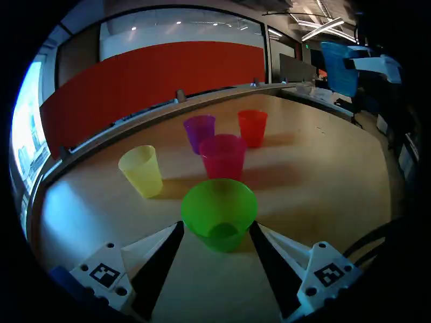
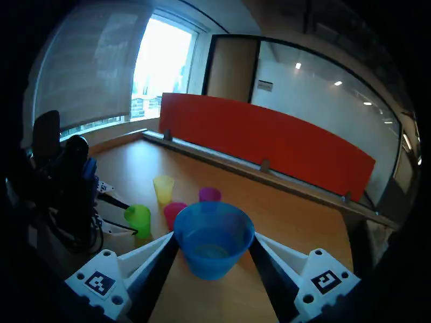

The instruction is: Pour water

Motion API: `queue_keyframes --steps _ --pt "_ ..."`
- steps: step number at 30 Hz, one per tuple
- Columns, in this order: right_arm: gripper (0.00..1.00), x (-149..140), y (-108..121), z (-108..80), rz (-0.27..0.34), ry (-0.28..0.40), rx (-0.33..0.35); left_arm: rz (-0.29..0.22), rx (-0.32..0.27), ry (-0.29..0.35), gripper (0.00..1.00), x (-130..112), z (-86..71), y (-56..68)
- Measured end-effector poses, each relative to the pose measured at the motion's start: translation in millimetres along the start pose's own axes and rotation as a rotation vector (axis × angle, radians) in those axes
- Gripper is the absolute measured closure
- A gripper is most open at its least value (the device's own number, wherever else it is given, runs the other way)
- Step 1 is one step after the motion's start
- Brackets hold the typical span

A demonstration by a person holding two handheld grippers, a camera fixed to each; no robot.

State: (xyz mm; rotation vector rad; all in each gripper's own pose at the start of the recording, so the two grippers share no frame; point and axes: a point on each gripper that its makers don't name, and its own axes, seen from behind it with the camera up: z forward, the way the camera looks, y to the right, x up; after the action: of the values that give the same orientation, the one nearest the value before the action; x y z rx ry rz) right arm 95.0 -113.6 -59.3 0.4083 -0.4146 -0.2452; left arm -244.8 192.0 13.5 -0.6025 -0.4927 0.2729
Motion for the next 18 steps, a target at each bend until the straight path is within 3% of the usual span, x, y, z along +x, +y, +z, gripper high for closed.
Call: queue_keyframes --steps 18 --pt "0.09 -2 -10 2.5 0.003 -0.016 0.005 0.024 -0.033 0.006 0.10 7 15.1 4.1"
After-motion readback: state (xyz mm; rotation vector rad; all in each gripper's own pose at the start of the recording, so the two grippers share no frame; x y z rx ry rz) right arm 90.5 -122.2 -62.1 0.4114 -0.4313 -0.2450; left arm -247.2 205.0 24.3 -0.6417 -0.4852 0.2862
